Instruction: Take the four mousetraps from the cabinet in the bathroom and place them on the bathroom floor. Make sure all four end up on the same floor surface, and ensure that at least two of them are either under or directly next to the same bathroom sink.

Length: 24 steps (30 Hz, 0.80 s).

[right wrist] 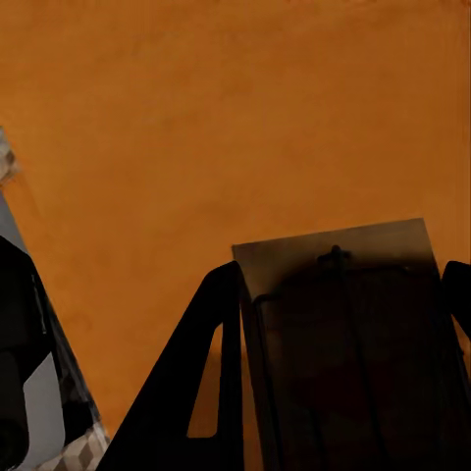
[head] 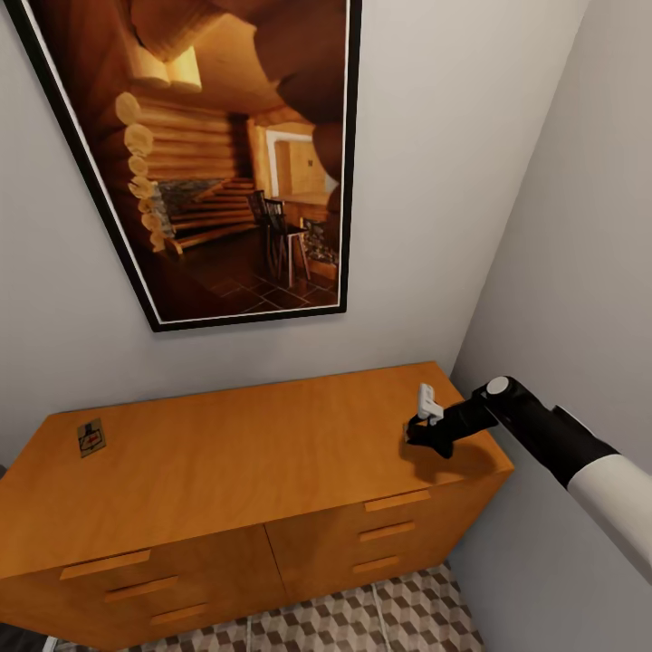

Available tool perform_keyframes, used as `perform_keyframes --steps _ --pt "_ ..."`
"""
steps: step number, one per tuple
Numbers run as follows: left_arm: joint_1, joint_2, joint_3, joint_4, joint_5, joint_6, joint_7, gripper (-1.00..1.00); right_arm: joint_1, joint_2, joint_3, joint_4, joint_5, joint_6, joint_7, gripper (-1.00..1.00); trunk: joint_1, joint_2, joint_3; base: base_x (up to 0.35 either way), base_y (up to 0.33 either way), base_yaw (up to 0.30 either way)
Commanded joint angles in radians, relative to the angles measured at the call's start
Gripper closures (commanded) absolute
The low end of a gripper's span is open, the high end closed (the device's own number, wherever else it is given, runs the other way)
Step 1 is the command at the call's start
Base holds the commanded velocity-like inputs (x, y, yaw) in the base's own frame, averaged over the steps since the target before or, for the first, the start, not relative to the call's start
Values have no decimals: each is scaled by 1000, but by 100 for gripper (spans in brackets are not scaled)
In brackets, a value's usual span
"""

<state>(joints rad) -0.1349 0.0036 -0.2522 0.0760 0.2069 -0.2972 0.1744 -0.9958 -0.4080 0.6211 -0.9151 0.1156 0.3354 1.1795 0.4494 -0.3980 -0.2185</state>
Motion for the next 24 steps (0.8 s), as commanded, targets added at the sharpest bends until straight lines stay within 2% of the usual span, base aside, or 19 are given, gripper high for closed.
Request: perform_keyframes --steps 1,10,24 --pt "-2 -1 -9 4 8 -6 0 -100 -1 -1 2 -15 -1 26 2 100 1 -2 -2 0 0 0" --pt "-2 -1 -9 4 8 -6 -1 -100 -1 0 2 -86 0 101 0 100 1 -2 -2 0 0 0" --pt "-2 -1 -9 4 8 -6 -1 -100 -1 -3 -3 -103 -1 114 2 100 1 -2 -2 0 0 0"
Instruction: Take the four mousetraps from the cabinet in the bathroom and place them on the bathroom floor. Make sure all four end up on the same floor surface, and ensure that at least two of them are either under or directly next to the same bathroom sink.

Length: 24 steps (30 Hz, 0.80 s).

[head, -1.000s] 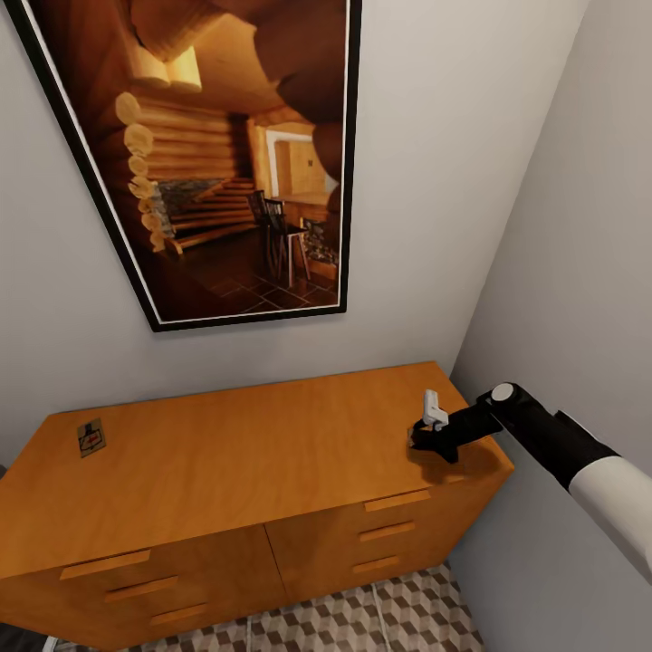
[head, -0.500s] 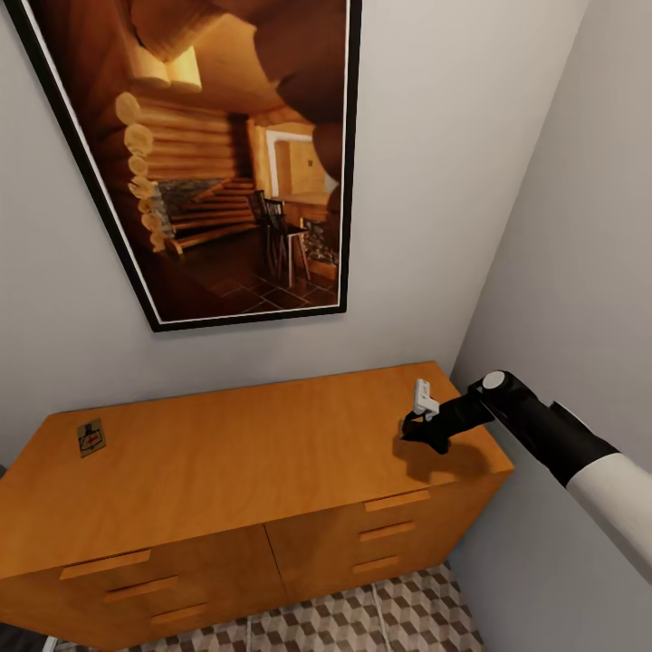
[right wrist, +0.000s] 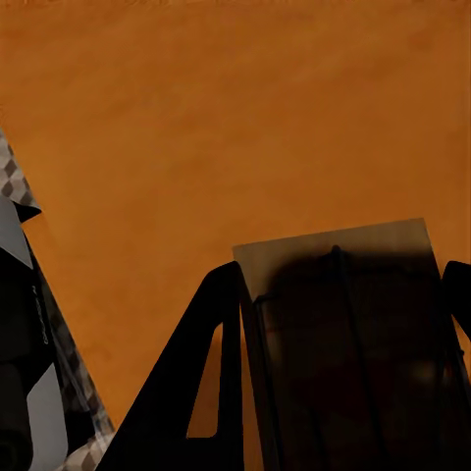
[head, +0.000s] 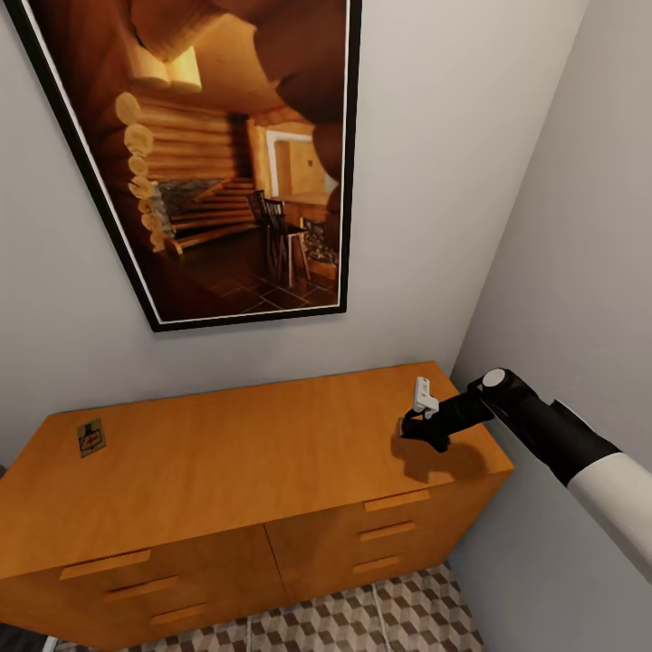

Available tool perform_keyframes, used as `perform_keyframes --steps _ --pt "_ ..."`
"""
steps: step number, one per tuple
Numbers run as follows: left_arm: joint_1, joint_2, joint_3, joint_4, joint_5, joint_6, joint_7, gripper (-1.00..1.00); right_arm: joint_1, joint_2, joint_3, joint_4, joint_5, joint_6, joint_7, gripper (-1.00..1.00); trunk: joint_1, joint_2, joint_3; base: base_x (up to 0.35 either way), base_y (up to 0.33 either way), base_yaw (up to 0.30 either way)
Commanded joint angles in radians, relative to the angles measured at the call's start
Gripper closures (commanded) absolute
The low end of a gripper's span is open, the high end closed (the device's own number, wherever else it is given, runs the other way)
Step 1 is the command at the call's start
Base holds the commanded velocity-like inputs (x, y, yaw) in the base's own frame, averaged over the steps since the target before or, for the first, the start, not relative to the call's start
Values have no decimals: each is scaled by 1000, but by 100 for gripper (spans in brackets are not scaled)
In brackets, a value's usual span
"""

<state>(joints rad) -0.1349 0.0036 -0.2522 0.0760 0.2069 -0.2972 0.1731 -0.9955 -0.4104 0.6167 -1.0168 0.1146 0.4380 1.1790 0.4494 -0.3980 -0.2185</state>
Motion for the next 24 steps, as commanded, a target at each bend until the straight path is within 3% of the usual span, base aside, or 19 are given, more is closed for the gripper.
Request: perform_keyframes --steps 1,10,24 --pt "-2 -1 -9 4 8 -6 0 -100 -1 -1 1 -2 0 11 2 100 1 -2 -2 0 0 0" --pt "-2 -1 -9 4 8 -6 0 -100 -1 -2 3 1 2 7 -3 100 1 -2 -2 -28 40 0" --pt "-2 -1 -9 4 8 -6 0 -100 -1 -2 5 6 2 7 -7 100 1 -2 -2 -235 199 0"
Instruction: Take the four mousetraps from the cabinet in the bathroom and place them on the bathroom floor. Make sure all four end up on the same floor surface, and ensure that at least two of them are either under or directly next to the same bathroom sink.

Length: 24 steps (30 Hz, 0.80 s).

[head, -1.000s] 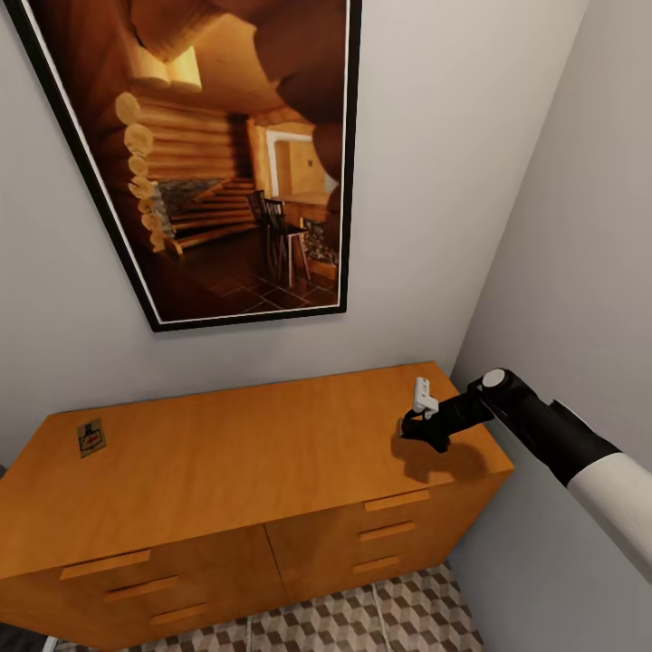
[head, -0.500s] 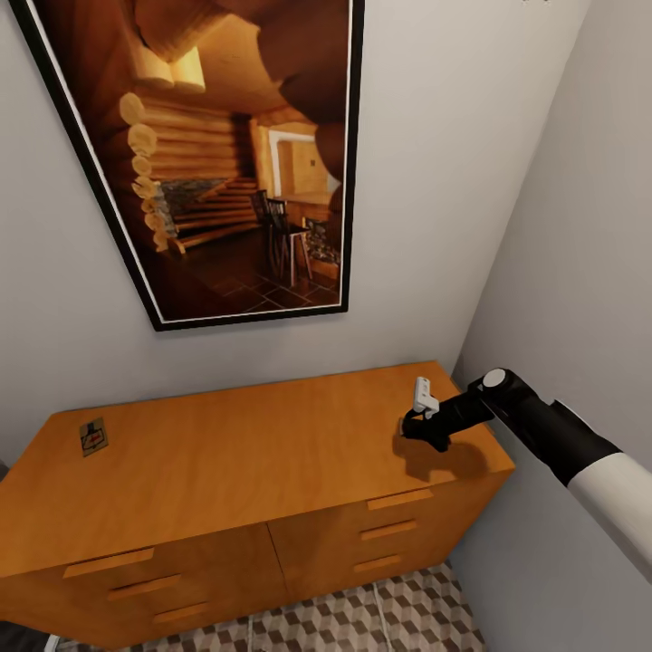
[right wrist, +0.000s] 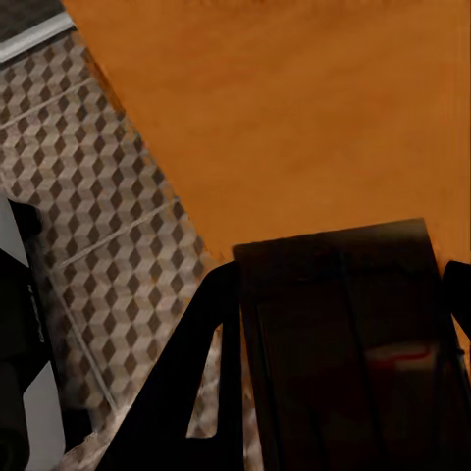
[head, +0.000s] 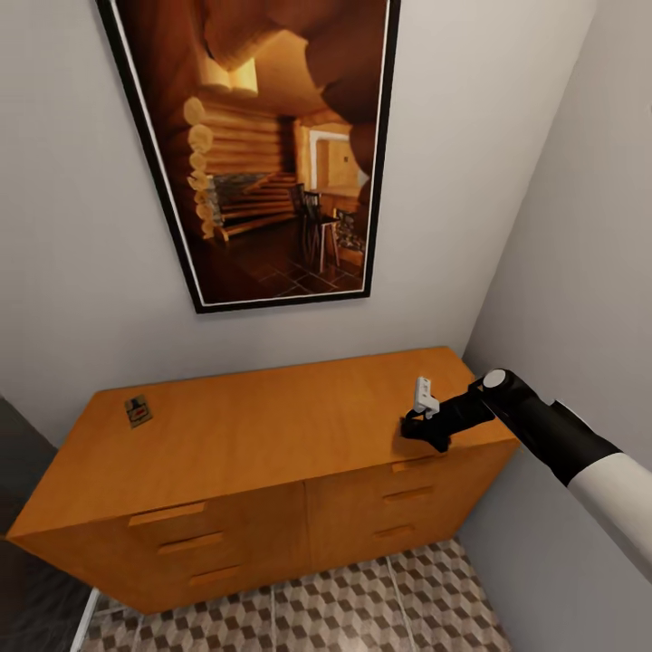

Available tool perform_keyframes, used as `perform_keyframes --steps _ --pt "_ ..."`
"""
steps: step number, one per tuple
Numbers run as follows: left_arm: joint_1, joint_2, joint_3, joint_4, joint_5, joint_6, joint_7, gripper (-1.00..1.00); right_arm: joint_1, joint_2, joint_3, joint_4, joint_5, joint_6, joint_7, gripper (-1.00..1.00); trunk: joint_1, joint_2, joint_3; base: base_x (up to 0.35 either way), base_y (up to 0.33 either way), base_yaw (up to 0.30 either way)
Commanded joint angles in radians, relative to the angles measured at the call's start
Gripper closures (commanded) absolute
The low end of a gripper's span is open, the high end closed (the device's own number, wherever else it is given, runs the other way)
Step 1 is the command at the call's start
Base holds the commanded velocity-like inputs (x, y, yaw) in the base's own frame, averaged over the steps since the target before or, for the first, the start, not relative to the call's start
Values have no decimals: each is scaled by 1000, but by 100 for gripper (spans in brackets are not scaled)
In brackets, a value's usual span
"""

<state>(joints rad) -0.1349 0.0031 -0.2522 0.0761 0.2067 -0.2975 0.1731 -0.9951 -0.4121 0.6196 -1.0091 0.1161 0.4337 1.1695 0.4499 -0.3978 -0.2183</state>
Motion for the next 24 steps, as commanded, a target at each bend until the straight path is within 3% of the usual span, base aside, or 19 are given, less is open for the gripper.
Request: perform_keyframes --steps 1,24 --pt "-2 -1 -9 4 8 -6 0 -100 -1 -1 2 -1 1 11 2 100 0 -2 -2 -268 200 0" --pt "-2 -2 -9 4 8 -6 -1 -100 -1 1 2 3 0 10 1 100 0 -2 -2 -298 150 0"
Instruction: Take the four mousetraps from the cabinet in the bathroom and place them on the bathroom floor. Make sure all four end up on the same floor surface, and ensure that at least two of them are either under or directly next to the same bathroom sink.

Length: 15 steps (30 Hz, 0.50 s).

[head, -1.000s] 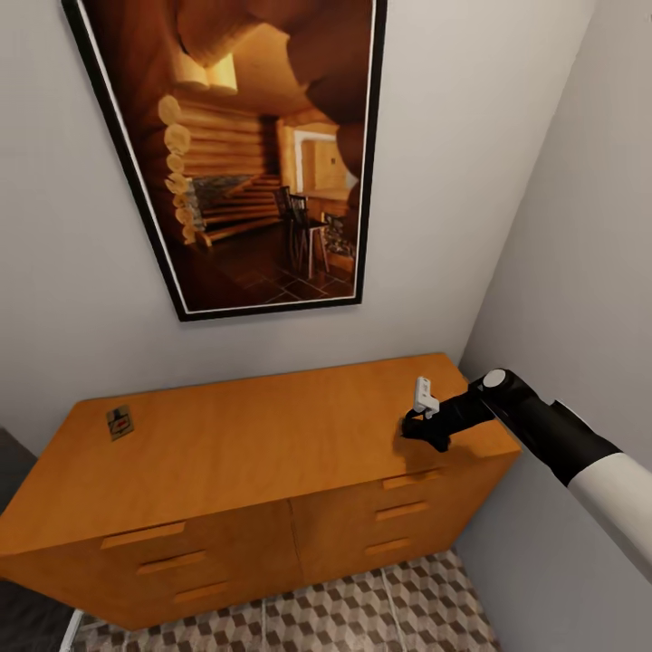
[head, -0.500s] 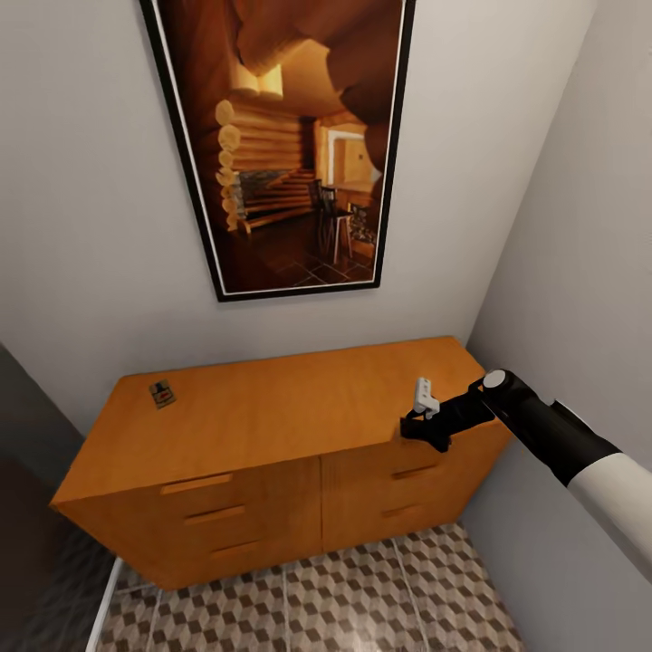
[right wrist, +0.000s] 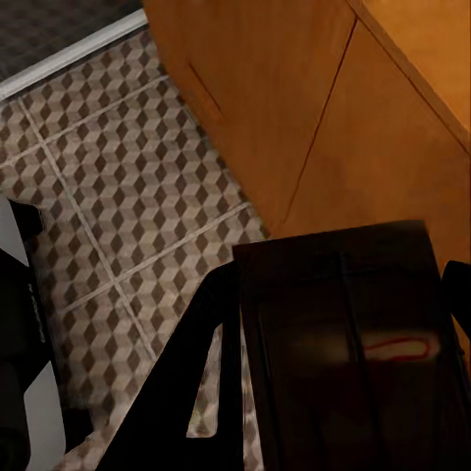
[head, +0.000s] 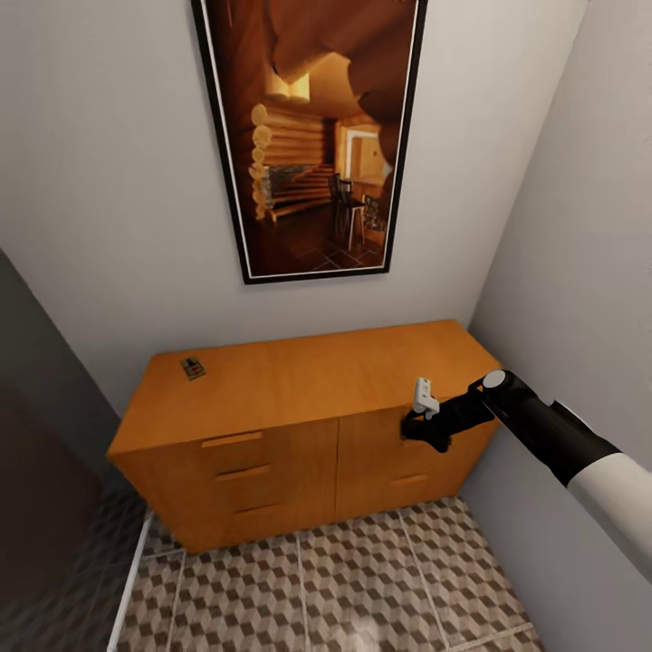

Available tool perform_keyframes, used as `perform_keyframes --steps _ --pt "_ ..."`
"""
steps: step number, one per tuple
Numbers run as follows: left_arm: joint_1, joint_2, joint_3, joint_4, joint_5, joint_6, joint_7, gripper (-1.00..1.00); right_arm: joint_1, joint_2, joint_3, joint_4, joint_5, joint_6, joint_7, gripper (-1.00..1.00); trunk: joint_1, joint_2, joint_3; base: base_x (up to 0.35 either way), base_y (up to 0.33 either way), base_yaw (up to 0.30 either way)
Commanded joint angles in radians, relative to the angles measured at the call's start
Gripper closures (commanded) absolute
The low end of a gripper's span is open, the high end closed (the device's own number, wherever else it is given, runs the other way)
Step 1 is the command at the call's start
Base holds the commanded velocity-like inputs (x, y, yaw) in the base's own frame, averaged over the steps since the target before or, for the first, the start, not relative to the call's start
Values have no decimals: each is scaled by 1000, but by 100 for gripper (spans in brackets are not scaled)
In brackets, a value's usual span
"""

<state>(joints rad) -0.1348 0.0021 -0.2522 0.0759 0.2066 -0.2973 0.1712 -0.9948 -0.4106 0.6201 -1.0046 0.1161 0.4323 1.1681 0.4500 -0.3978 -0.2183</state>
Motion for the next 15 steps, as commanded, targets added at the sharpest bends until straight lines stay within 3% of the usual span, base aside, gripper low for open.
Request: perform_keyframes --steps 1,10,15 --pt "-2 -1 -9 4 8 -6 0 -100 -1 -1 1 -2 0 11 2 100 0 -2 -2 -307 136 0" --pt "-2 -1 -9 4 8 -6 1 -100 -1 -1 2 22 -1 9 0 100 0 -2 -2 -304 140 0" --pt "-2 -1 -9 4 8 -6 0 -100 -1 -1 4 45 -3 -17 -39 100 0 -2 -2 -127 53 0"
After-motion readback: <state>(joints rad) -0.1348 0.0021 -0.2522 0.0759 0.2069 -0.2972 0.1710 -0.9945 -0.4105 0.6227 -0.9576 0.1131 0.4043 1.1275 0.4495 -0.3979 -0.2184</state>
